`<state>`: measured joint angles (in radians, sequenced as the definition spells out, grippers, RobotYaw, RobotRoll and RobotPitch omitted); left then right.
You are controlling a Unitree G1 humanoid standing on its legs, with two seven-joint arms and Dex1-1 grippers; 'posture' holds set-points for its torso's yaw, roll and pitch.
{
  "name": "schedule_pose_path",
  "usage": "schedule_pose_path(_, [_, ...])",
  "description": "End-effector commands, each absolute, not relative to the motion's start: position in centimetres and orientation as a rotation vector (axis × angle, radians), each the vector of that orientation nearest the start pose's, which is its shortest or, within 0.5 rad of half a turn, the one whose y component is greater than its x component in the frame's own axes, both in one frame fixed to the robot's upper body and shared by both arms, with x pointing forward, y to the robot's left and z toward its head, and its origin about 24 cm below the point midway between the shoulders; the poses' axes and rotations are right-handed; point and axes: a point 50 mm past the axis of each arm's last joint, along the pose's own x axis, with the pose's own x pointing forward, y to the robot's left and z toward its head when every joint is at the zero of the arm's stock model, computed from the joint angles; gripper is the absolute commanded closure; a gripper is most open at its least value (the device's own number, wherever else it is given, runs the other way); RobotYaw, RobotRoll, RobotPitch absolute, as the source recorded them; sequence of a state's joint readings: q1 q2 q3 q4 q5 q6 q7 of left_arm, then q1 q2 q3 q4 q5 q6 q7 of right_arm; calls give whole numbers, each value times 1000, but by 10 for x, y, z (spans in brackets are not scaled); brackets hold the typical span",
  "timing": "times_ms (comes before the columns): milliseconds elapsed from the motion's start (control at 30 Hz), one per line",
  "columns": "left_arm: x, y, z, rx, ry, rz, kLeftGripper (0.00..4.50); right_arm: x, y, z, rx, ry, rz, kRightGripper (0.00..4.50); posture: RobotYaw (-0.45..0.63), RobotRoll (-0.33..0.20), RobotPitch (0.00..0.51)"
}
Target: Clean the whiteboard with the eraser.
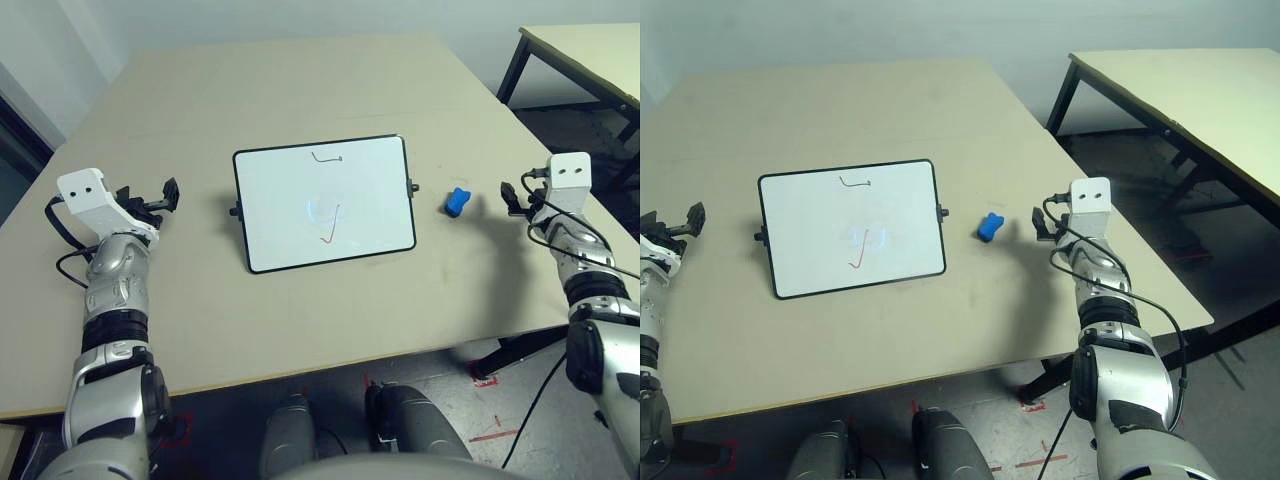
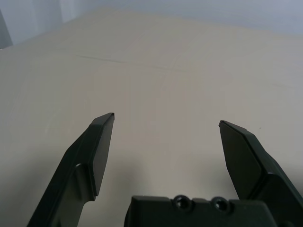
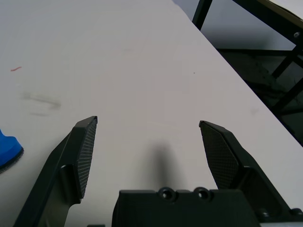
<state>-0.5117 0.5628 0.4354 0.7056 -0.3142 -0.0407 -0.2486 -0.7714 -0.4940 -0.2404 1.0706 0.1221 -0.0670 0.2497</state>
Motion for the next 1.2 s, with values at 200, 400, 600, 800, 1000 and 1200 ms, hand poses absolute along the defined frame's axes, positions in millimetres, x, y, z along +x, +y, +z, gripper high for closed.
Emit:
schedule_pose_path(200, [313,343,124,-14,-90,212,0,368,-293,106,-19,181,-187,17,-60,0,80])
schedule_pose_path(400, [328,316,171,3,-135,-66,0,373,-257,137,90,266,-149,17,-73,0,74])
schedule_pose_path(600, [334,273,196,77,-85,-416,0,367,-212,145,102,375,-80,17,-96,0,72])
schedule_pose_path(800, [336,232,192,118,2,-683,0,368,-192,127,67,461,-66,17,-117,0,68])
schedule_pose_path(1000, [340,203,183,111,36,-815,0,367,-188,109,50,540,-82,17,-110,0,69])
schedule_pose_path(1200, [341,184,180,114,44,-895,0,367,-185,97,32,596,-82,177,-97,0,71])
